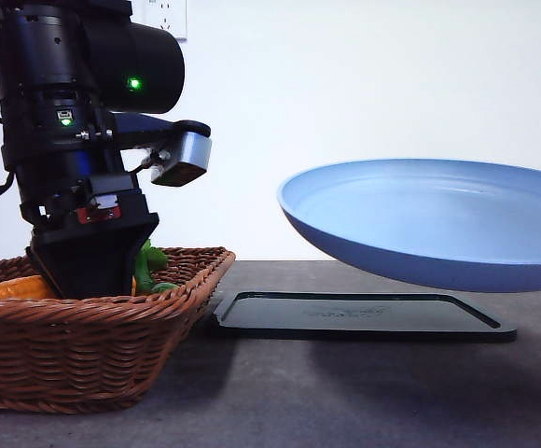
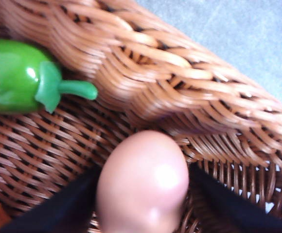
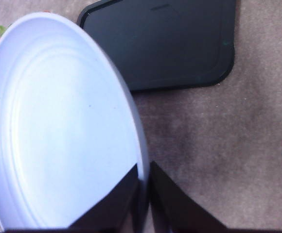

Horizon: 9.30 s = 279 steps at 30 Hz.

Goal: Transfer egg from basket to plate and serve

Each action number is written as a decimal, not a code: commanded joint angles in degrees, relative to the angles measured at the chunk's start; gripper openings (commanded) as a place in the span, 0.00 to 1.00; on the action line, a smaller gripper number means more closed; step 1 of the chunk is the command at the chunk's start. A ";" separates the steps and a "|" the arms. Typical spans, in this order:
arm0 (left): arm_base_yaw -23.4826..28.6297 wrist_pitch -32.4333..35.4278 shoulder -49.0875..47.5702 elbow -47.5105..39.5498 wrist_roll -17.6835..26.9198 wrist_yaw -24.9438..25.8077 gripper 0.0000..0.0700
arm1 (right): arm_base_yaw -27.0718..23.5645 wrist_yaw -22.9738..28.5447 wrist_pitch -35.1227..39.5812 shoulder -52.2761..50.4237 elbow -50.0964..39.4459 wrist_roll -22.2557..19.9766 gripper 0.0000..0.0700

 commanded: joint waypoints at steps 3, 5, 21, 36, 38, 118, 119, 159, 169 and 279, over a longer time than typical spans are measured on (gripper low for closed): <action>-0.52 -0.01 1.14 1.14 0.76 0.28 0.31 | 0.04 -0.31 0.64 0.11 0.61 0.61 0.00; -0.52 -0.05 1.14 1.19 0.76 0.28 0.31 | 0.04 -0.31 0.66 0.11 0.61 0.61 0.00; -0.69 -15.73 1.14 22.62 -2.14 13.61 0.31 | 0.19 -0.31 -3.75 4.03 0.61 0.18 0.00; -16.49 1.47 4.06 25.38 -5.92 6.66 0.31 | 3.73 -2.75 -4.01 10.67 0.96 -1.40 0.00; -18.24 2.60 5.29 25.38 -5.91 4.69 0.31 | 3.78 -2.75 -4.03 10.67 0.96 -1.42 0.00; -4.13 -8.66 -20.54 25.22 -13.70 2.69 0.51 | -2.54 -3.28 -0.92 57.35 36.57 -11.89 0.00; -2.92 -8.96 -21.29 25.19 -13.70 2.69 0.51 | -2.54 -3.28 -0.56 58.56 37.44 -11.87 0.00; 19.41 -5.39 -49.29 9.05 -15.61 2.62 0.45 | -3.71 -3.22 -0.23 68.57 44.04 -11.90 0.31; 19.41 -3.95 -48.48 9.05 -15.58 2.62 0.37 | -6.40 -1.86 -2.45 57.91 44.63 -13.18 0.28; 35.63 36.00 -92.59 -58.34 -23.20 -3.34 0.00 | 22.69 32.86 19.18 -2.21 1.99 -18.78 0.00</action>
